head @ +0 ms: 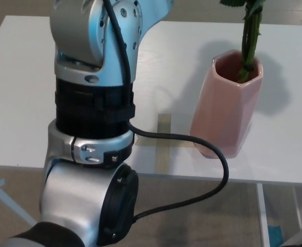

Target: Use the left hand to pick up the rose and then lift and insert it into the pink vase.

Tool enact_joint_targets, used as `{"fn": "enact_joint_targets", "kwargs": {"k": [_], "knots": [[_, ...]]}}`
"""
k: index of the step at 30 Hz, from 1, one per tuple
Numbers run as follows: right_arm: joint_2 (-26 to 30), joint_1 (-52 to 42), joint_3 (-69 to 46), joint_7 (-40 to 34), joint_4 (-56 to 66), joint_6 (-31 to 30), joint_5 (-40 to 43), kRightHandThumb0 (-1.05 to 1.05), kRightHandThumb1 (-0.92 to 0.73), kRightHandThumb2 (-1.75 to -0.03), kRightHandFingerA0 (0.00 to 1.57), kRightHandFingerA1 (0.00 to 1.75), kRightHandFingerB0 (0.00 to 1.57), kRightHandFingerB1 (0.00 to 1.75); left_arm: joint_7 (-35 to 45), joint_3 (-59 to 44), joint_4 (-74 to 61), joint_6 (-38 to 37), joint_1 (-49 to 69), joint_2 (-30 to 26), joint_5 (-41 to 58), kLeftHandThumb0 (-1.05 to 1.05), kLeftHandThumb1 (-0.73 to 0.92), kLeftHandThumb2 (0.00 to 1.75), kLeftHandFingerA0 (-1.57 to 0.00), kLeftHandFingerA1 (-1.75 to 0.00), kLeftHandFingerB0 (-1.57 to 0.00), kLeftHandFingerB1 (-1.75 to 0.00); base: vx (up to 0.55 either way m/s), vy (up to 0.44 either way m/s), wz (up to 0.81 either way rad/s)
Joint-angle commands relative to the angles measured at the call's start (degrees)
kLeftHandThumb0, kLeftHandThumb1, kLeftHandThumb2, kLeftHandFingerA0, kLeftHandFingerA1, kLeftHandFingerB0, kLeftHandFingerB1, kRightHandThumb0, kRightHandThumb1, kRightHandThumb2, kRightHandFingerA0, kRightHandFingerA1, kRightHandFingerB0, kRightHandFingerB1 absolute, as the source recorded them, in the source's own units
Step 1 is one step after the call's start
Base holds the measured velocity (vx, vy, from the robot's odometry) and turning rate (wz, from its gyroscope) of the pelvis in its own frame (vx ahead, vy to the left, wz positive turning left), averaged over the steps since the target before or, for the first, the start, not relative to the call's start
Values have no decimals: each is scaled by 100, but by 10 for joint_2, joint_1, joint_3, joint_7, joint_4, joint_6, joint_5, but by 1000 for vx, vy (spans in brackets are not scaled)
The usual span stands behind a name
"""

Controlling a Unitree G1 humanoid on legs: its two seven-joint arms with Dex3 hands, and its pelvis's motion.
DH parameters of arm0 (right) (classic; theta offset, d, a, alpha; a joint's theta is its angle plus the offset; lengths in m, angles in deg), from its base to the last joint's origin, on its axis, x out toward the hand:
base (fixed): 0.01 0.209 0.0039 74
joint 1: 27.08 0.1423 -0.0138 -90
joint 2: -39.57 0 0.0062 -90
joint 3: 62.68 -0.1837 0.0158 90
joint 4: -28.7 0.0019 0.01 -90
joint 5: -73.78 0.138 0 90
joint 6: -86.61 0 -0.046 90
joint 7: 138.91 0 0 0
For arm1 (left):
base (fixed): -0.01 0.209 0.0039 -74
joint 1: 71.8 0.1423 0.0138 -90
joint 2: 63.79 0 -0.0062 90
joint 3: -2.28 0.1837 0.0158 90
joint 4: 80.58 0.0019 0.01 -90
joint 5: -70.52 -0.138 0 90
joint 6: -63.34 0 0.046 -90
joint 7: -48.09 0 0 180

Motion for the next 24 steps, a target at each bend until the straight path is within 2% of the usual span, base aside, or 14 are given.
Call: {"fn": "enact_joint_targets", "kwargs": {"k": [1, 11, 16, 17, 24], "knots": [[1, -3, -1, -1, -3, -3, 0, -34, -66, -59, 60, 41, 55, 39, 11, 4, 3, -21, 10, 0, 12, -21, 77, 63, -105, -144, -77, -83, 0, 0, 0], [1, 1, -3, 0, -2, -6, 2, -35, -66, -59, 59, 41, 55, 39, 7, 1, 13, -26, 6, -6, 9, -21, 77, 63, -105, -144, -77, -83, 0, 0, 0], [2, -1, -3, 2, -2, -5, 2, -34, -66, -59, 59, 41, 55, 39, 8, 8, 14, -36, 16, -11, 3, -21, 77, 63, -105, -144, -77, -80, 0, 0, 0], [1, 0, -3, 1, -2, -6, 1, -34, -66, -59, 59, 41, 55, 39, 7, 11, 18, -40, 18, -11, 0, -20, 77, 63, -105, -144, -79, -73, 0, 0, 0], [1, 5, 0, 0, -2, -8, -1, -34, -66, -59, 59, 41, 55, 39, 16, 35, 33, -69, 28, -23, -15, -21, 77, 63, -105, -145, -79, -74, 0, 0, 0]]}}
